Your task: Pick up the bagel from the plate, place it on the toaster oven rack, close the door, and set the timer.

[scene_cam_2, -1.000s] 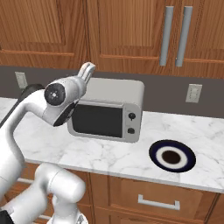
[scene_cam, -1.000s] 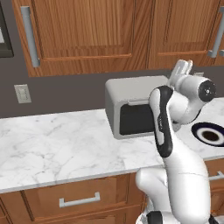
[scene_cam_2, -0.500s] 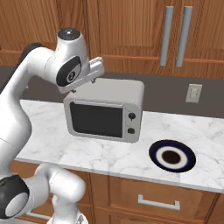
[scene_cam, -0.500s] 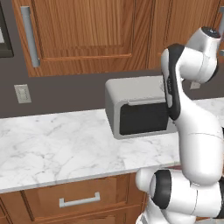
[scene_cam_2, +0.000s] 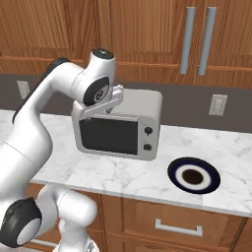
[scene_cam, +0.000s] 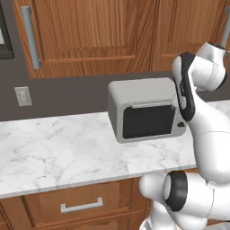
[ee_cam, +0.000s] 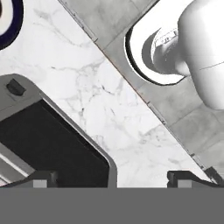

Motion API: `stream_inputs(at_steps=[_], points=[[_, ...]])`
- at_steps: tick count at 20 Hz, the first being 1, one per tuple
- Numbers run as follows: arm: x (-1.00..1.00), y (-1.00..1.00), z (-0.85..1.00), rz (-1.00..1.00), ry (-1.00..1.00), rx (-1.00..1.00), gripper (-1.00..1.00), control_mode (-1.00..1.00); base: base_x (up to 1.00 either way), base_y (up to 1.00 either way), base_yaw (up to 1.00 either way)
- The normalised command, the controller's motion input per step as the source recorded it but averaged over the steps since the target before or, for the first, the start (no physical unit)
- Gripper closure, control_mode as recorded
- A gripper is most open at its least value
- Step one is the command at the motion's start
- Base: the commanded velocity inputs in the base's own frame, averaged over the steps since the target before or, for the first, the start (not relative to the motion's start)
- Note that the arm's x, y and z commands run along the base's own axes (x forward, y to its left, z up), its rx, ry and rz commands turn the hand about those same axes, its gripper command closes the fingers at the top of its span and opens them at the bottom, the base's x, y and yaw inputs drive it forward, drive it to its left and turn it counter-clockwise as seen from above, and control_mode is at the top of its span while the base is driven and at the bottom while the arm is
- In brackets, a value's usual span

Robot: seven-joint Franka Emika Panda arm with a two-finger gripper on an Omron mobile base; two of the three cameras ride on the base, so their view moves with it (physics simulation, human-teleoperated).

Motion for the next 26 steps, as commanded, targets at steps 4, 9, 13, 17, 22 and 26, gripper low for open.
stream_inputs(at_steps=[4, 9, 13, 17, 22, 26], points=[[-0.19, 0.00, -0.99, 0.81, -0.24, -0.06, -1.00, -1.00, 0.00, 0.00, 0.00], [0.04, -0.08, -0.54, 0.80, -0.13, -0.16, -1.00, -1.00, 0.00, 0.00, 0.00], [0.03, -0.24, -0.13, 0.75, -0.01, -0.30, -1.00, -1.00, 0.00, 0.00, 0.00], [-0.05, -0.39, 0.00, 0.71, -0.20, -0.33, -1.00, -1.00, 0.00, 0.00, 0.00], [-0.08, -0.42, -0.01, 0.54, -0.41, -0.24, -1.00, -1.00, 0.00, 0.00, 0.00], [-0.15, -0.11, -0.17, 0.27, -0.51, -0.15, -1.00, -1.00, 0.00, 0.00, 0.00]])
